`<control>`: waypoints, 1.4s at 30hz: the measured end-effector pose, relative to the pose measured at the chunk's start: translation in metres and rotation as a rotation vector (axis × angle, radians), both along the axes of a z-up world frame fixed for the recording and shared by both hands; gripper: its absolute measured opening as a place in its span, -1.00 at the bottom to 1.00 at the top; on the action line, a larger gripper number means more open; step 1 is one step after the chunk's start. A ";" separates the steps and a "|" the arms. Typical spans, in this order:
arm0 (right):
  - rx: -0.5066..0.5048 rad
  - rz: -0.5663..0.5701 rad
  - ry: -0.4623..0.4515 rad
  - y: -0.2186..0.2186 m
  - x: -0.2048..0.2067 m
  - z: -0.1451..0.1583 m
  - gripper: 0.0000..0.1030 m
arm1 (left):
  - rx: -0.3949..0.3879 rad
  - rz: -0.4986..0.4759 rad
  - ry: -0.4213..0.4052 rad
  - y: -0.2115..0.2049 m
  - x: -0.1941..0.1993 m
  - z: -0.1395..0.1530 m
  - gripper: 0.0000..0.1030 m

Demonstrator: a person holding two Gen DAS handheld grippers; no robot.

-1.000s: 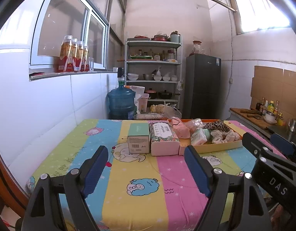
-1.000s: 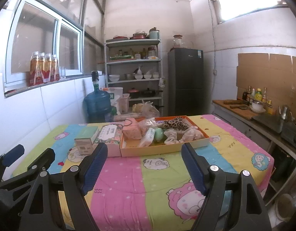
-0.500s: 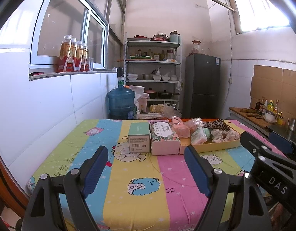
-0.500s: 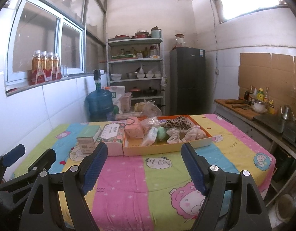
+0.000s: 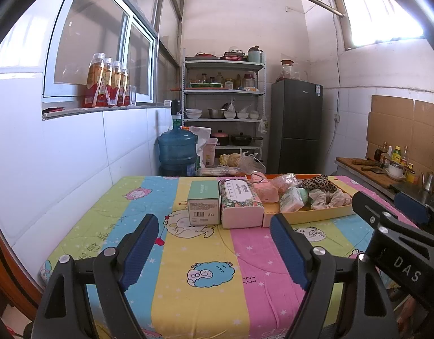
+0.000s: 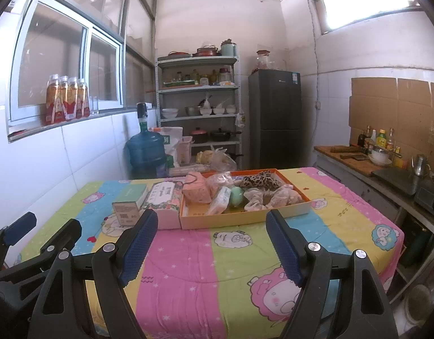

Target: Organize soft objects

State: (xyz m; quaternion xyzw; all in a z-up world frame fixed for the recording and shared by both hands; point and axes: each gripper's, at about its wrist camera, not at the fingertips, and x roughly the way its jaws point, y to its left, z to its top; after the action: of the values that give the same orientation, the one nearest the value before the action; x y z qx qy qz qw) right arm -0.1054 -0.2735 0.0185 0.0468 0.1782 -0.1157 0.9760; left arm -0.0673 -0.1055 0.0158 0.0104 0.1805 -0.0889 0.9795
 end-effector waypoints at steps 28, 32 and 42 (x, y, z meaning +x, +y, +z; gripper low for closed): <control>-0.012 0.008 0.005 -0.004 0.002 0.000 0.56 | -0.019 0.016 -0.002 0.007 0.003 0.002 0.58; -0.012 0.007 0.005 -0.004 0.001 0.000 0.56 | -0.021 0.018 -0.003 0.008 0.003 0.002 0.58; -0.017 0.019 0.011 -0.002 0.000 -0.005 0.56 | -0.020 0.021 -0.005 0.009 0.003 0.001 0.58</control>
State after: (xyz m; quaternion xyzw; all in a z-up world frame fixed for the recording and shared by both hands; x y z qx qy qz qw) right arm -0.1056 -0.2754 0.0136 0.0364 0.1830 -0.1084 0.9764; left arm -0.0644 -0.0968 0.0173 -0.0012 0.1773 -0.0804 0.9809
